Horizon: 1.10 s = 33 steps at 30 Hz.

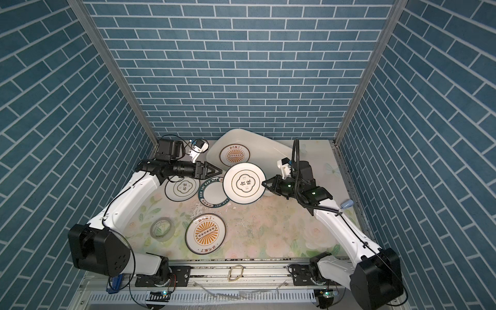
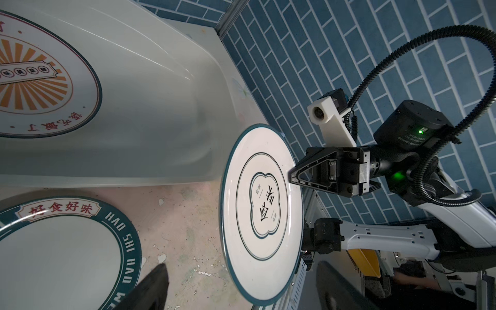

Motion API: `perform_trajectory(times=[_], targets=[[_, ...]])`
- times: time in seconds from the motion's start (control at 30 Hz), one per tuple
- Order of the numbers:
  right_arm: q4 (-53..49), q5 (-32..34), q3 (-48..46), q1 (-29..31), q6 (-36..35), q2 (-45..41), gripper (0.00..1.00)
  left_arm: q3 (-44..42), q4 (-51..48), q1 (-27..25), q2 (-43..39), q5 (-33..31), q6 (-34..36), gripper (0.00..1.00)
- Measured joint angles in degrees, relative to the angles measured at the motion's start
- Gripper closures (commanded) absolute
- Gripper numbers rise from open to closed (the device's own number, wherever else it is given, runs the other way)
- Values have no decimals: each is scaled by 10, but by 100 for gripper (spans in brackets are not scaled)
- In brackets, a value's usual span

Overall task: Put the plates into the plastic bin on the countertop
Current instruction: 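Lift the cloud-emblem plate with the right gripper while the left gripper approaches, then close the left gripper on the plate rim while the right gripper opens and withdraws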

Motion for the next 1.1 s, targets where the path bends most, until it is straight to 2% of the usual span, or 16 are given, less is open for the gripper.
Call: perform_trajectory(times=[0.1, 0.3, 0.57, 0.77, 1.1], targets=[[7, -6, 14, -7, 0, 16, 100, 1, 10, 0, 17, 2, -19, 27], [29, -8, 25, -15, 0, 47, 100, 14, 21, 0, 59, 14, -48, 33], [54, -13, 36, -24, 0, 76, 100, 55, 26, -4, 113, 33, -80, 53], [67, -17, 44, -31, 0, 80, 100, 60, 30, -12, 127, 43, -86, 54], [78, -30, 63, -37, 0, 102, 100, 71, 34, -26, 137, 55, -97, 72]])
